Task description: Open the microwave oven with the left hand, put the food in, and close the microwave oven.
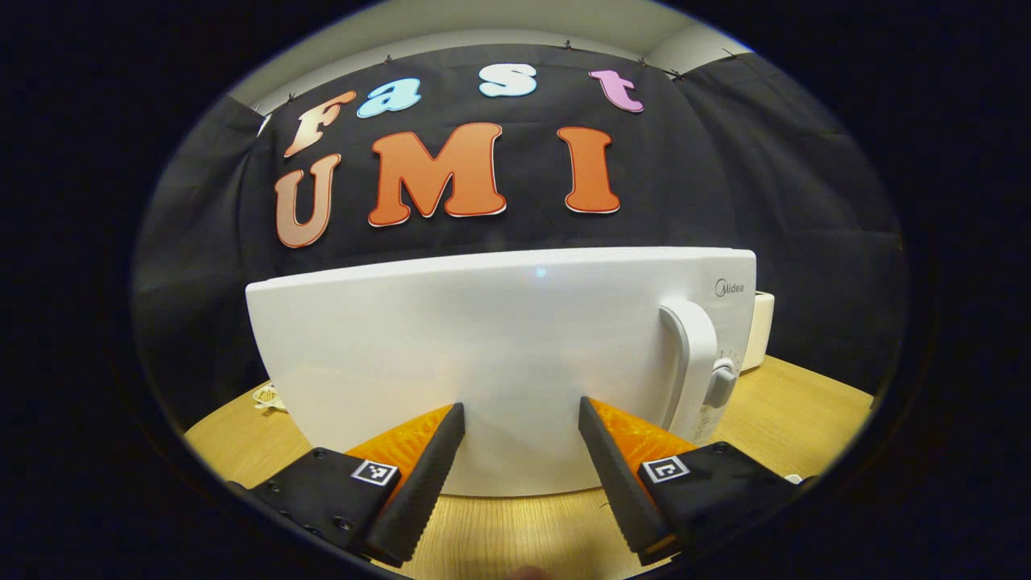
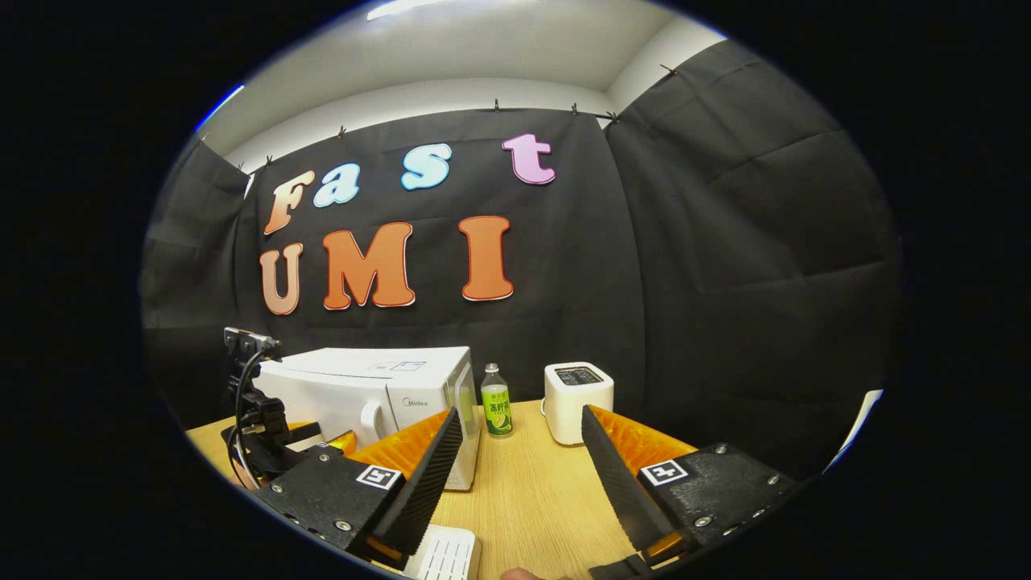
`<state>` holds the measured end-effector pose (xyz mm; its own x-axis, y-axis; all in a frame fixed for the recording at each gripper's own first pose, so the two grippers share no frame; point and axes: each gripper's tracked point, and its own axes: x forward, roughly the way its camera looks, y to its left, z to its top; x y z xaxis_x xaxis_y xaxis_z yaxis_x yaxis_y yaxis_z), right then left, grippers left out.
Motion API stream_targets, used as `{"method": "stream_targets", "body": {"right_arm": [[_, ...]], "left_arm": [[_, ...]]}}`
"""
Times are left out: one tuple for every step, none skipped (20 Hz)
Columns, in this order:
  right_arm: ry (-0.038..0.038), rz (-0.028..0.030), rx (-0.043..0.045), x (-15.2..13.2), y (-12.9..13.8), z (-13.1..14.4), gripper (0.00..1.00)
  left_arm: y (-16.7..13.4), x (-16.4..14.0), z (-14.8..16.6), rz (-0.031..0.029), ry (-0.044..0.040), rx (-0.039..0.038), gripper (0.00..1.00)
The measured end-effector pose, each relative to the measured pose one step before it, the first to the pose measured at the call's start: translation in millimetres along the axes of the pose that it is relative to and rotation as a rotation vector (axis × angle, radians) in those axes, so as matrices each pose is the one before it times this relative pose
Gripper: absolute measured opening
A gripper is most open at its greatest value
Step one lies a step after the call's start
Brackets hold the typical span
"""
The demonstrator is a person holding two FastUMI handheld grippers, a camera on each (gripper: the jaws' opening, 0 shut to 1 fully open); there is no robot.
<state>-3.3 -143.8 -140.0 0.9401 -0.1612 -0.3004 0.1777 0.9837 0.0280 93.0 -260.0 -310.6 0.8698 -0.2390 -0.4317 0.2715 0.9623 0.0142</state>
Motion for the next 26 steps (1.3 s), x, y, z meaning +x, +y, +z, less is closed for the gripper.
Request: {"method": "stream_targets", "body": {"right_arm": [[-0.00042,0.00160,0.00221,-0.49,-1.24,-1.29,0.92],[0.00328,-0.00226,-0.00075,-0.42,-0.75,-0.89,0.92],[0.00348,-0.00359,-0.00133,0.97,-1.89,-0.87,0.92],[0.00222,-0.00643,-0.00206,-0.86,-0.72,0.87,0.92],[-0.00331,-0.00484,-0.00077,-0.22,-0.75,2.01,0.92],[-0.00739,-0.00159,-0.00013,-1.58,1.29,3.53,0.92],[-0.00962,-0.00032,-0.00011,-1.73,1.53,4.35,0.92],[-0.01065,0.00405,-0.00289,-0.55,3.62,3.63,0.92],[-0.00977,-0.00105,-0.00347,-0.08,3.17,3.85,0.92],[-0.01027,0.00226,-0.00184,-0.89,3.17,3.52,0.92],[-0.00793,0.00289,-0.00017,-1.41,4.77,3.87,0.92],[-0.00992,0.00646,0.00099,-0.17,5.10,3.54,0.92],[-0.00713,0.00613,0.00053,-1.27,5.55,3.72,0.92],[-0.00663,0.00743,-0.00149,-0.22,4.68,2.48,0.92],[-0.00876,0.01027,-0.00227,-1.54,5.89,4.50,0.92],[-0.00654,0.00593,-0.00363,-0.41,5.00,3.06,0.92],[-0.00785,0.00738,-0.00590,-1.52,5.24,3.86,0.92],[-0.00636,0.00458,-0.00715,-2.14,6.02,6.61,0.92],[-0.00762,0.00802,-0.00738,-1.25,5.34,4.19,0.92],[-0.00641,0.00773,-0.00665,-1.63,5.04,3.13,0.92],[-0.00579,0.00706,-0.00604,-0.80,5.60,3.60,0.92],[-0.00947,0.00898,-0.00584,-0.92,4.70,4.28,0.92],[-0.00736,0.00602,-0.00592,-0.82,5.19,4.61,0.92],[-0.00622,0.00859,-0.00558,-1.51,5.15,2.64,0.92],[-0.00326,0.00568,-0.00456,-1.58,5.12,3.42,0.92],[-0.00129,0.00995,-0.00354,-1.40,4.35,2.54,0.92]], "left_arm": [[-3.58,2.86,2.96,0.01358,-0.00911,0.01483,0.92],[-2.02,-1.87,-0.22,0.00559,0.00295,0.02152,0.99],[0.67,0.49,-0.86,0.00292,-0.00410,0.01371,0.92],[0.02,0.49,0.25,-0.00246,-0.00226,0.01144,0.92],[-0.64,-0.52,0.02,-0.01360,-0.00209,-0.00400,1.00],[-1.18,-2.64,4.71,-0.01862,-0.00834,-0.01155,0.93],[3.06,-4.03,9.25,-0.00277,-0.01926,-0.00200,1.00],[5.60,-6.60,13.78,0.00604,-0.03000,0.00903,0.93],[3.22,-7.71,16.91,-0.00665,-0.03173,0.00673,1.00],[0.97,-7.39,12.15,-0.01414,-0.01944,0.00278,1.00],[1.18,-9.16,11.78,-0.00980,-0.01471,0.00248,0.93],[3.67,-8.60,11.35,-0.00488,-0.01648,0.00203,1.00],[5.65,-9.35,12.76,-0.00196,-0.01660,-0.00028,1.00],[5.87,-7.93,11.71,-0.00082,-0.01602,-0.00766,1.00],[4.98,-8.31,9.88,-0.00157,-0.00829,-0.01052,1.00],[8.71,-7.30,11.50,0.00789,-0.01080,-0.01132,1.00],[11.02,-8.72,11.98,0.01165,-0.00826,-0.00991,1.00],[9.81,-7.68,11.80,0.01087,-0.01539,-0.01244,1.00],[8.87,-8.13,12.14,0.00689,-0.01393,-0.01225,1.00],[8.43,-7.55,10.66,0.00404,-0.01224,-0.00662,1.00],[9.07,-7.96,9.68,0.00712,-0.01227,-0.00286,1.00],[9.03,-8.01,9.56,0.00634,-0.00781,0.00199,0.99],[9.37,-7.44,9.53,0.01024,-0.01407,-0.00105,0.99],[8.18,-7.04,9.02,0.00959,-0.01030,-0.00046,0.99],[9.67,-8.46,8.49,0.01293,-0.00974,0.00094,1.00],[9.55,-7.23,7.31,0.01593,-0.00506,0.00485,1.00]]}}
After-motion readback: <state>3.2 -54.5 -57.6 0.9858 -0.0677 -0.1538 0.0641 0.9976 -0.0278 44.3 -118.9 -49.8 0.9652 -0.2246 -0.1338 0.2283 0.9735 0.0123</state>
